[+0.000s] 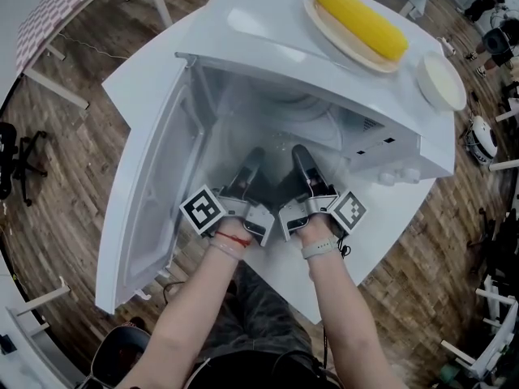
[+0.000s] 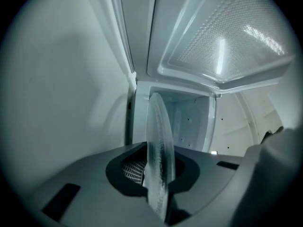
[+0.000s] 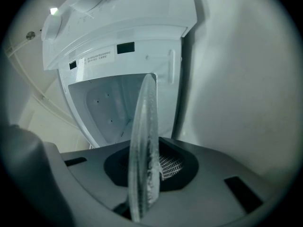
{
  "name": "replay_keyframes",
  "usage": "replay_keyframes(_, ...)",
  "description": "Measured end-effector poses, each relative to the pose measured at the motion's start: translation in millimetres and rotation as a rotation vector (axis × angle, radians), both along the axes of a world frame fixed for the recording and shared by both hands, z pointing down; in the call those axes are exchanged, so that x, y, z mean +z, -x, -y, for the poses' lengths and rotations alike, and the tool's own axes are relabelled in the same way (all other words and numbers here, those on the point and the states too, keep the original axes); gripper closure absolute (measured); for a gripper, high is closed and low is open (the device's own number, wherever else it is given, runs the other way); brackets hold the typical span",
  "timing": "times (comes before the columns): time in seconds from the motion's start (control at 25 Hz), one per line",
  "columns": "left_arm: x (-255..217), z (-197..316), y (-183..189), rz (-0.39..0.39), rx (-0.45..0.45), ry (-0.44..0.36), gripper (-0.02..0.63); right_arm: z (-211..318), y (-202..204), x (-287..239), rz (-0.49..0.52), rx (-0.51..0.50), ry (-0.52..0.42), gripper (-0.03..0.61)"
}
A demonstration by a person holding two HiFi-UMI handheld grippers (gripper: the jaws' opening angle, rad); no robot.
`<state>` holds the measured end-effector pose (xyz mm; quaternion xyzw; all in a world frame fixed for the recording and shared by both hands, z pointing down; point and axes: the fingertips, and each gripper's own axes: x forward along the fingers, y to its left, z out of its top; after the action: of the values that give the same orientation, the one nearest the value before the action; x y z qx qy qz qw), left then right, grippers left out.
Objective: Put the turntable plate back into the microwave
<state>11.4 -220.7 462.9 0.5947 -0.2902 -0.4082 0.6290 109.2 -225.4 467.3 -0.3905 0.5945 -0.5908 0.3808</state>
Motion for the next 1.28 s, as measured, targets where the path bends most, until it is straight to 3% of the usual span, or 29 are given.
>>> replay_keyframes(0.32, 3, -24, 0, 0.009, 0.015, 0.013, 0.581, 0, 0, 0, -0.004, 0.005, 0.007, 0.511)
replay_keyframes(0.44, 3, -22, 1, -0.029, -0.013, 0.020, 0.581, -1, 1, -2, 0.007, 0.002, -0.001, 0.511)
replay_keyframes(0.76, 3, -21, 1, -0.052, -0.030, 0.025, 0.581, -29, -6, -6, -0.068, -0.068, -0.019, 0.503)
replay_keyframes(1.0, -1, -21, 2, -0.038, -0.037, 0.018, 0.581, -50, -4, -2, -0.057, -0.089, -0.025, 0.505)
replay_keyframes(1.28, -3, -8, 4, -0.039, -0.055, 0.007, 0.581, -36, -4, -8, -0.017, -0.073, -0.046, 0.529)
